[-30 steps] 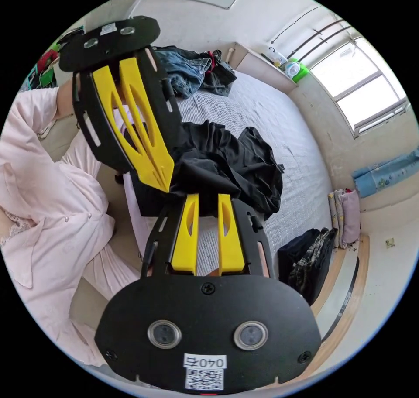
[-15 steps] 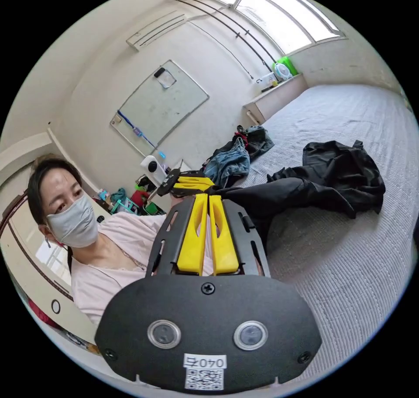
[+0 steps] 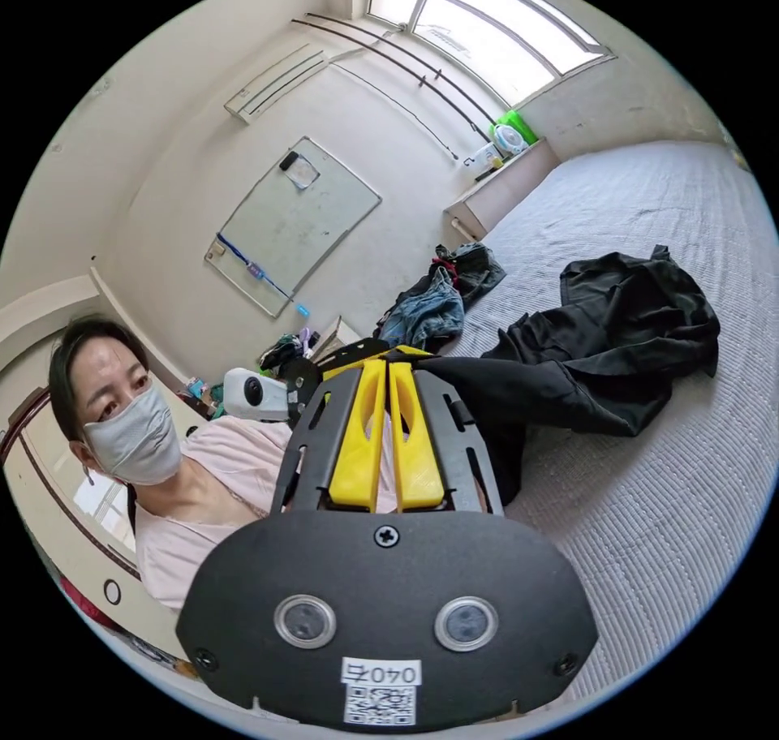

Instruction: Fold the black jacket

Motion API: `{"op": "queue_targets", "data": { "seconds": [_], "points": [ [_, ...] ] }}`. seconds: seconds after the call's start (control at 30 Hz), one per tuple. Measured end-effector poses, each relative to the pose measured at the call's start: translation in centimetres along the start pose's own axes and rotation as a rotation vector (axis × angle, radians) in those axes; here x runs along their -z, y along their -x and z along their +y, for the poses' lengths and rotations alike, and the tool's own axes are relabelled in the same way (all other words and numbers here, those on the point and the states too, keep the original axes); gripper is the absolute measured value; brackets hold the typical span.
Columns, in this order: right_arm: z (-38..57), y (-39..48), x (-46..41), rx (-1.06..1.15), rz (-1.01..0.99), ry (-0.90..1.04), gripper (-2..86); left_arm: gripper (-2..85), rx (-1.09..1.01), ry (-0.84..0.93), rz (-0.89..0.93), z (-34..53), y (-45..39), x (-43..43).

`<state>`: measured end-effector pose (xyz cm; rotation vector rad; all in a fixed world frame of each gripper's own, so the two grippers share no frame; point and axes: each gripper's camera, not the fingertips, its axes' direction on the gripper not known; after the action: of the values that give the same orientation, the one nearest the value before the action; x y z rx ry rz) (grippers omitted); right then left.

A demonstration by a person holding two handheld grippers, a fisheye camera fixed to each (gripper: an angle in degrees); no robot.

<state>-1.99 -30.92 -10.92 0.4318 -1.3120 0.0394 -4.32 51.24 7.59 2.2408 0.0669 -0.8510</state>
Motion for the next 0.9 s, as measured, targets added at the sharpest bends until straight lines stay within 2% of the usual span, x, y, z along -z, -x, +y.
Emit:
{"op": "queue_targets", "data": {
  "seconds": [0.03, 0.1, 0.17, 0.2, 0.27, 0.37, 0.5, 0.57, 0.8, 0.9],
  "points": [
    [0.4, 0.0, 0.3, -0.006, 0.074, 0.009, -0.9, -0.2, 0.015, 0.005, 0.062, 0.0, 0.8, -0.1],
    [1.3, 0.3, 0.8, -0.01, 0.159, 0.013, -0.8, -0.6, 0.122, -0.016, 0.395, 0.0, 4.9, -0.4],
    [2.9, 3.0, 0.9, 0.051, 0.275, -0.034, -0.4, -0.8, 0.171, -0.011, 0.495, 0.1, 6.9, -1.3],
    [3.3, 4.1, 0.8, 0.069, 0.329, -0.047, -0.2, -0.8, 0.176, 0.001, 0.494, 0.0, 7.5, -1.9],
    [5.2, 9.1, -0.2, 0.165, 0.577, -0.117, -0.1, -0.8, 0.16, 0.014, 0.466, -0.1, 7.7, -2.5],
    [7.5, 14.6, -3.4, 0.368, 0.745, -0.147, -0.8, -0.8, 0.138, 0.012, 0.471, -0.1, 7.6, -3.1],
    [7.6, 15.6, -9.5, 0.411, 0.936, 0.09, -0.9, -0.9, 0.121, 0.012, 0.465, 0.3, 7.2, -4.0],
    [7.6, 14.3, -12.5, 0.378, 1.111, 0.181, -0.9, -0.9, 0.119, 0.002, 0.489, 0.7, 7.1, -4.3],
    [9.4, 11.1, -16.0, 0.324, 1.047, 0.23, 0.8, -0.9, 0.155, -0.01, 0.516, 4.0, 7.0, -6.8],
    [10.7, 9.9, -17.1, 0.295, 1.023, 0.243, 5.2, -0.9, 0.193, 0.019, 0.545, 5.9, 7.5, -9.0]
  ]
}}
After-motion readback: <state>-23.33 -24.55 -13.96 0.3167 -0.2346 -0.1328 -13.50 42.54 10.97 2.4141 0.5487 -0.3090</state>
